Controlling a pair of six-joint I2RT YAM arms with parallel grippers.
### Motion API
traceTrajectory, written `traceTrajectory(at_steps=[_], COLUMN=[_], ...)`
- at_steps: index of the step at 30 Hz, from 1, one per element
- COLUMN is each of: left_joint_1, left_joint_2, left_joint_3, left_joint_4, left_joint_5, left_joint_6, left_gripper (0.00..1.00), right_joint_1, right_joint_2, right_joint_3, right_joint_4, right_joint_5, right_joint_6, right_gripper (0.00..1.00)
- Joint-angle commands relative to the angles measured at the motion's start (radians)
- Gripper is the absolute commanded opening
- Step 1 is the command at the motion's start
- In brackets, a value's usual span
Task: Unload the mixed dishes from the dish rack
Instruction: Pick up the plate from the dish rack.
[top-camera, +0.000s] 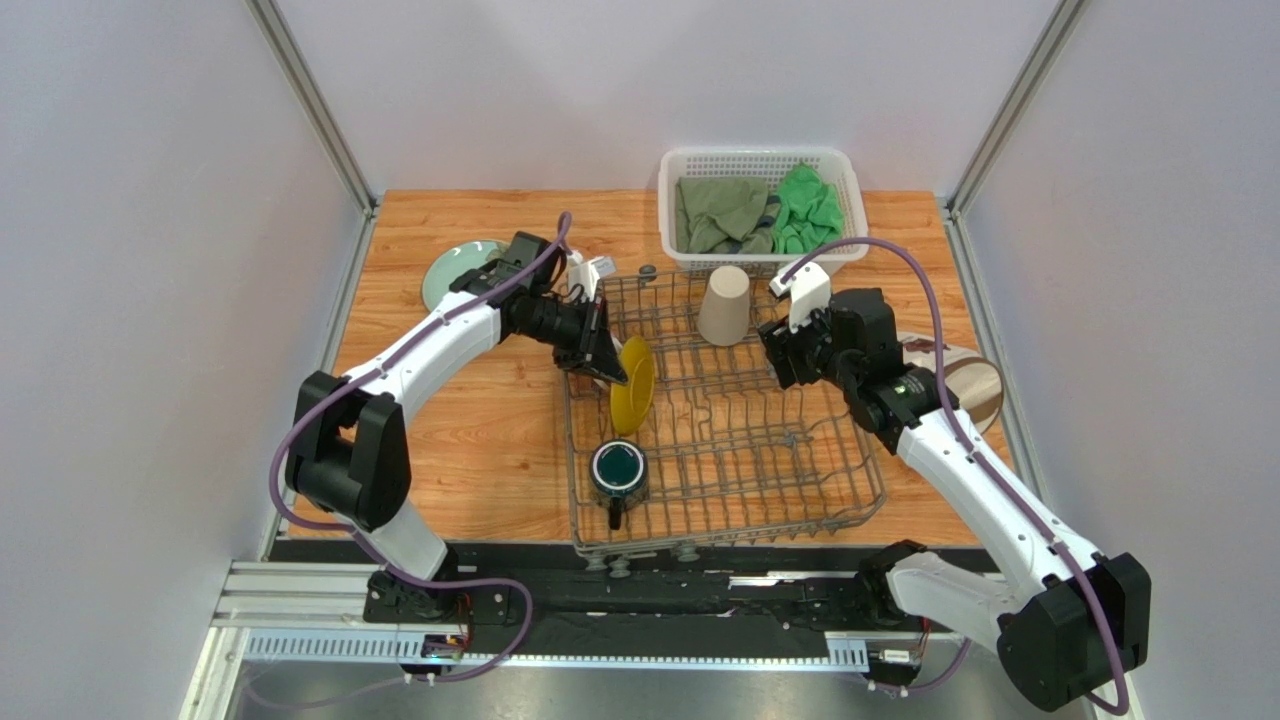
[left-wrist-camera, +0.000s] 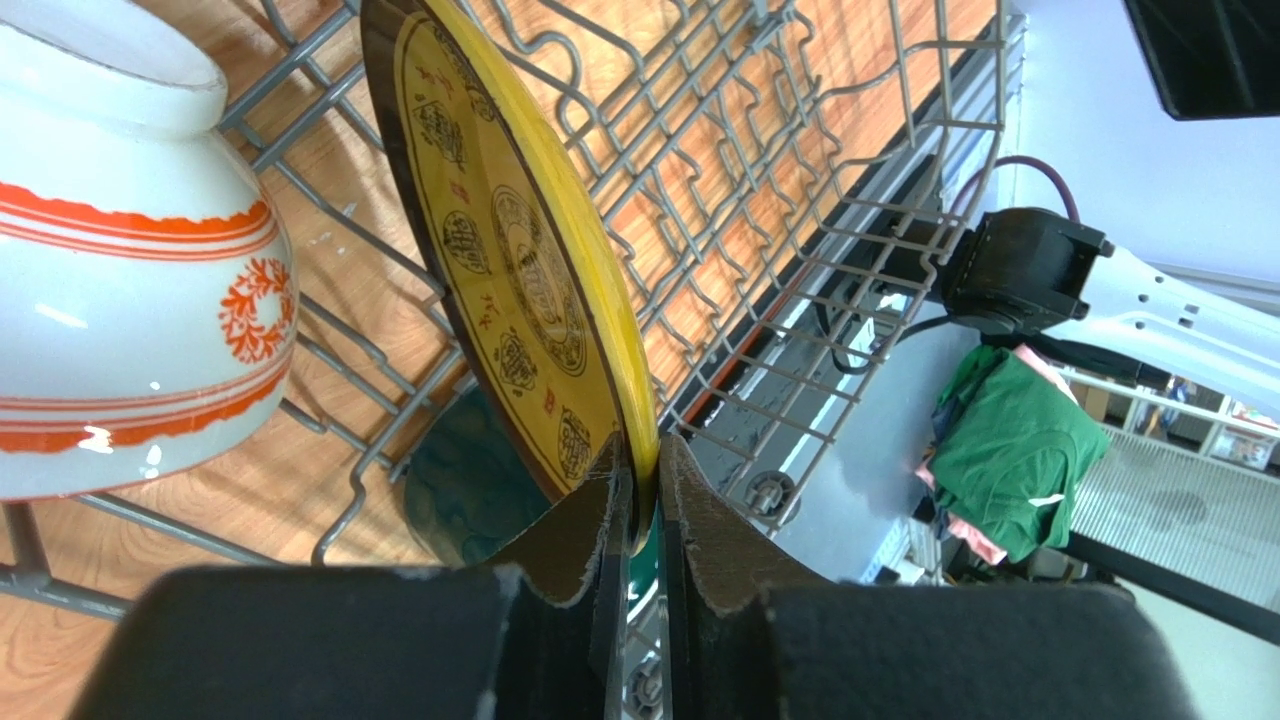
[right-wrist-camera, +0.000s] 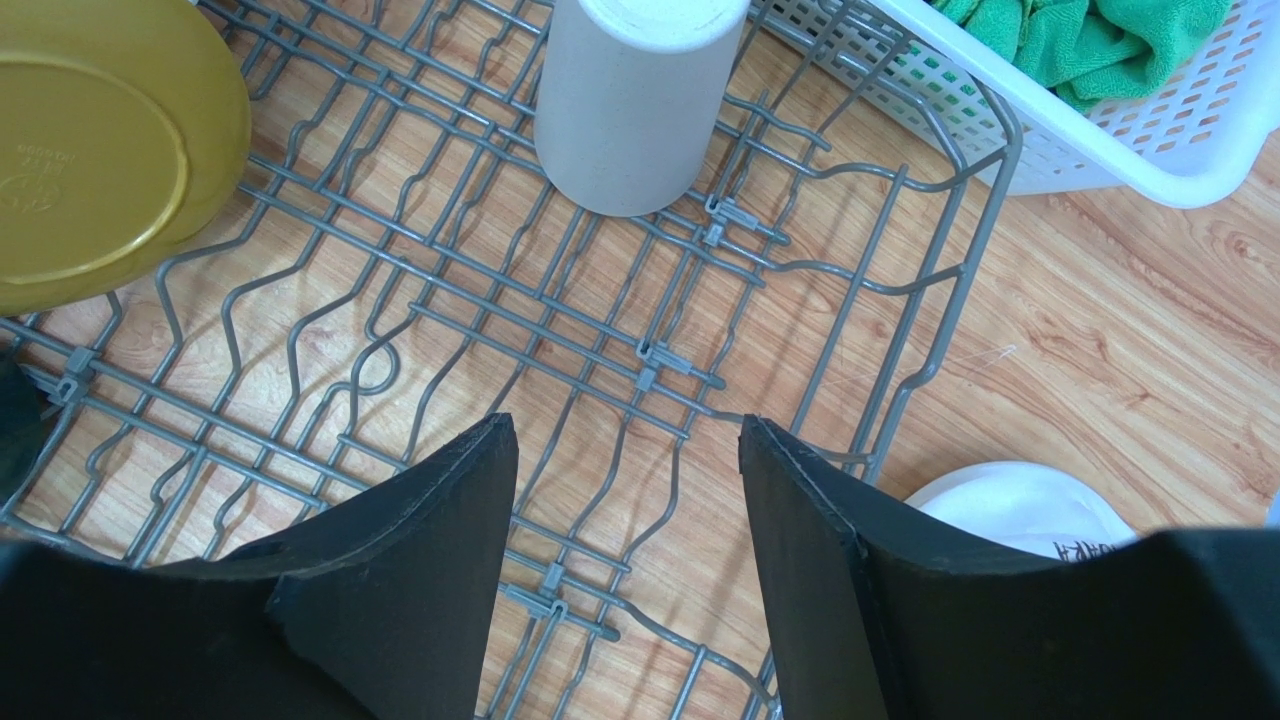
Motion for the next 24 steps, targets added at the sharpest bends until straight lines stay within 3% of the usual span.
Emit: traceTrajectory(at_steps=[1, 17, 24], left_joint_1=[-0.003, 0.012, 0.046], left_joint_2=[-0.085, -0.292, -0.368], left_joint_3=[0.043, 0.136, 0.235], left_joint_4=[-0.003, -0.042, -0.121], left_joint_5=[0.017, -0.029, -0.203], left_joint_6=[0.022, 0.094, 0.23], left_gripper=[0.0, 0.0, 0.0], right_joint_1=[-0.005, -0.007, -0.007], right_joint_2=[-0.023, -0.041, -0.054], right_joint_3=[-0.009, -0.014, -0.014], right_joint_4=[0.036, 0.033, 0.033], right_joint_5=[-0.021, -0.045, -0.067], right_joint_6=[-0.005, -0.002, 0.003], right_gripper=[0.61, 0.61, 0.61])
